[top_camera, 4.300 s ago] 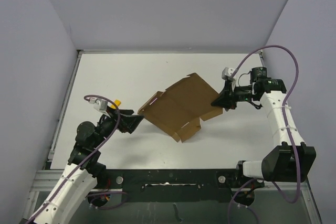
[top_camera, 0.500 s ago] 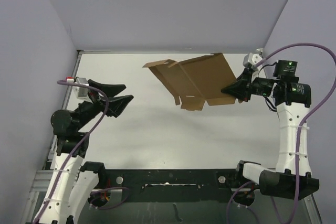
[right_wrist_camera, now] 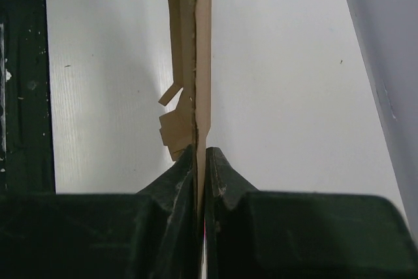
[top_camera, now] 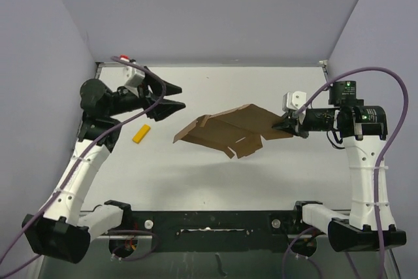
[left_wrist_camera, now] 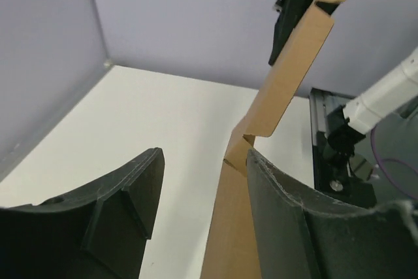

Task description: Fold the paper box

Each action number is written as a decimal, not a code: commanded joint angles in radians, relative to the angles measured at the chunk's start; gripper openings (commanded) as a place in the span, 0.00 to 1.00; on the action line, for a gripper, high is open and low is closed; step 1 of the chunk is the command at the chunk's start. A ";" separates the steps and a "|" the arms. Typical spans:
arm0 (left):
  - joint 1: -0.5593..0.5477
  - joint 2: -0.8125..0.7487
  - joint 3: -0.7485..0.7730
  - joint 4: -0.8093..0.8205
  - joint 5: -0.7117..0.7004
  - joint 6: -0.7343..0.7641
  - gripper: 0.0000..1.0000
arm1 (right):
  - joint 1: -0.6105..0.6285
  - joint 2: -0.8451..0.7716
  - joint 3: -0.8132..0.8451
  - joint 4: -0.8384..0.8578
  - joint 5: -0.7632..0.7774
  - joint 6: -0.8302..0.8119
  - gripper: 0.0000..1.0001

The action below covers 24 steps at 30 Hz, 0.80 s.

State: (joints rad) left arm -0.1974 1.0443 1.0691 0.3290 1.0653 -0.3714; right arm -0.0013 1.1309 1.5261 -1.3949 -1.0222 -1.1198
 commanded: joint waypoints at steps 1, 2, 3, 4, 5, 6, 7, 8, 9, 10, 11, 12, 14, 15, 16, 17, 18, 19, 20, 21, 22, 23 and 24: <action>-0.105 0.082 0.106 -0.169 0.084 0.226 0.49 | 0.037 0.000 0.064 -0.062 -0.004 -0.098 0.00; -0.121 0.100 0.126 -0.202 0.087 0.253 0.48 | 0.047 0.003 0.069 -0.072 -0.004 -0.107 0.00; -0.131 0.113 0.132 -0.216 0.091 0.271 0.48 | 0.057 0.003 0.073 -0.077 -0.003 -0.109 0.00; -0.138 0.124 0.136 -0.220 0.099 0.281 0.48 | 0.070 0.002 0.074 -0.078 0.000 -0.111 0.00; -0.143 0.134 0.135 -0.220 0.108 0.292 0.48 | 0.081 0.001 0.074 -0.080 0.003 -0.111 0.00; -0.148 0.138 0.135 -0.226 0.118 0.302 0.48 | 0.089 -0.002 0.074 -0.080 0.007 -0.111 0.00; -0.151 0.144 0.135 -0.235 0.130 0.312 0.48 | 0.095 -0.003 0.074 -0.079 0.010 -0.110 0.00; -0.154 0.146 0.133 -0.239 0.140 0.318 0.48 | 0.102 -0.005 0.074 -0.080 0.012 -0.109 0.00; -0.155 0.149 0.129 -0.240 0.152 0.323 0.48 | 0.106 -0.005 0.073 -0.081 0.013 -0.109 0.00; -0.159 0.151 0.124 -0.245 0.164 0.331 0.48 | 0.109 -0.004 0.074 -0.081 0.013 -0.108 0.00; -0.162 0.152 0.120 -0.250 0.173 0.338 0.48 | 0.113 -0.003 0.074 -0.081 0.013 -0.107 0.00; -0.165 0.153 0.117 -0.260 0.184 0.349 0.47 | 0.117 -0.002 0.075 -0.081 0.012 -0.106 0.00; -0.170 0.152 0.104 -0.266 0.209 0.368 0.46 | 0.122 0.000 0.077 -0.081 0.014 -0.105 0.00; -0.170 0.152 0.099 -0.266 0.218 0.372 0.46 | 0.125 0.001 0.078 -0.081 0.014 -0.104 0.00; -0.171 0.152 0.094 -0.264 0.230 0.377 0.46 | 0.126 0.003 0.080 -0.081 0.014 -0.104 0.00; -0.171 0.152 0.087 -0.258 0.249 0.384 0.45 | 0.128 0.005 0.081 -0.081 0.014 -0.105 0.00; -0.172 0.154 0.082 -0.252 0.259 0.385 0.45 | 0.129 0.006 0.083 -0.080 0.014 -0.104 0.00; -0.173 0.155 0.077 -0.245 0.269 0.384 0.45 | 0.132 0.008 0.085 -0.078 0.014 -0.104 0.00; -0.176 0.159 0.074 -0.242 0.276 0.382 0.45 | 0.132 0.010 0.087 -0.078 0.015 -0.104 0.00; -0.178 0.164 0.075 -0.242 0.282 0.381 0.45 | 0.133 0.011 0.088 -0.077 0.017 -0.104 0.00; -0.182 0.171 0.076 -0.242 0.289 0.378 0.45 | 0.134 0.013 0.090 -0.073 0.020 -0.100 0.00; -0.188 0.177 0.078 -0.243 0.295 0.376 0.45 | 0.135 0.015 0.090 -0.066 0.024 -0.094 0.00; -0.192 0.185 0.078 -0.242 0.295 0.378 0.45 | 0.135 0.014 0.091 -0.058 0.026 -0.091 0.00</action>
State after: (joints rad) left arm -0.3717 1.2007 1.1477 0.0673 1.3003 -0.0143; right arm 0.1261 1.1416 1.5753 -1.4750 -0.9859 -1.2144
